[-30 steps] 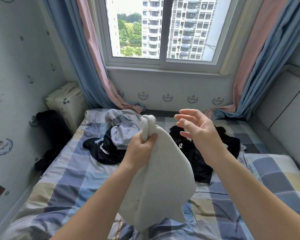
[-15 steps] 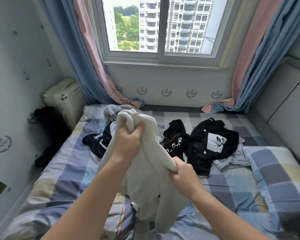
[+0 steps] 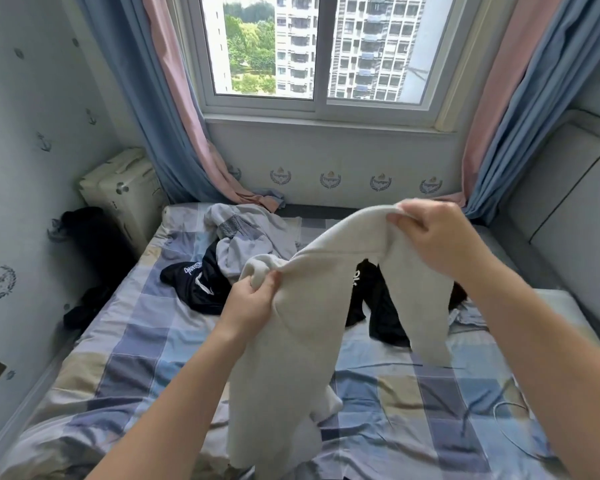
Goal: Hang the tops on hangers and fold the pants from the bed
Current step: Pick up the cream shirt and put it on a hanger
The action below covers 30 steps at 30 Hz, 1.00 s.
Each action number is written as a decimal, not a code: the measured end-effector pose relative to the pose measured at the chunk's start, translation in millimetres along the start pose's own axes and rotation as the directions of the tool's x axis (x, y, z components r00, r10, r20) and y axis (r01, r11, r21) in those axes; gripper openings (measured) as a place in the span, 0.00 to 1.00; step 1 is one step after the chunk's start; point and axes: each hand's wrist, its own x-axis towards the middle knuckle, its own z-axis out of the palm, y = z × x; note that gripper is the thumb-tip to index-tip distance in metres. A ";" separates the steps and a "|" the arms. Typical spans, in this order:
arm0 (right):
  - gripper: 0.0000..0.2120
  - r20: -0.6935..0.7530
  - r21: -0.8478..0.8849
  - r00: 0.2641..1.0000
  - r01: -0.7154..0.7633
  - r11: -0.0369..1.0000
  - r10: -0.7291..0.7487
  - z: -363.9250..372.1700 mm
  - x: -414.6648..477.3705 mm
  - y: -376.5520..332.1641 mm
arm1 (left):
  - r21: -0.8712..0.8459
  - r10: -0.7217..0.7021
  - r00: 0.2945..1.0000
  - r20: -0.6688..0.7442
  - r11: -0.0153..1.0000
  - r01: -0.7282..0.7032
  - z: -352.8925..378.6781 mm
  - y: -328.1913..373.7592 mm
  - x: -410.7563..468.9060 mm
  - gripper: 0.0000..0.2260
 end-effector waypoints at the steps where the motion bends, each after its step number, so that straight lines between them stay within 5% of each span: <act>1: 0.10 -0.014 -0.006 1.000 -0.003 1.000 0.003 -1.5 10.3 -0.9 | -0.025 -0.020 0.999 0.048 0.999 0.021 1.5 0.1 -2.9 0.13; 8: 0.13 0.084 -0.051 0.961 -0.258 0.965 0.262 49.4 45.3 -6.6 | -0.244 -0.088 0.979 0.185 0.961 0.133 2.1 18.7 -11.9 0.13; 15: 0.16 0.124 0.376 0.982 -0.178 0.909 0.141 91.4 -31.2 -26.5 | -0.387 -0.147 0.988 0.038 0.910 0.150 0.0 32.1 -8.9 0.14; 18: 0.31 0.210 0.538 0.944 -0.328 0.777 0.253 112.3 -78.5 -30.7 | -0.471 -0.173 0.985 -0.012 0.869 0.147 5.3 37.1 -8.0 0.15; 21: 0.50 0.398 0.608 0.831 -0.556 0.567 0.389 139.1 -114.1 -27.5 | -0.554 -0.165 0.986 -0.037 0.824 0.117 11.5 42.8 -9.6 0.15; 26: 0.29 0.644 0.632 0.629 -0.758 0.159 0.436 164.6 -137.8 -8.2 | -0.603 -0.153 0.988 0.016 0.787 0.132 21.4 46.7 -13.2 0.17; 30: 0.16 0.543 0.666 0.655 -0.717 0.206 0.526 159.2 -123.7 2.7 | -0.554 -0.178 0.984 -0.019 0.821 0.137 20.2 39.2 -5.5 0.12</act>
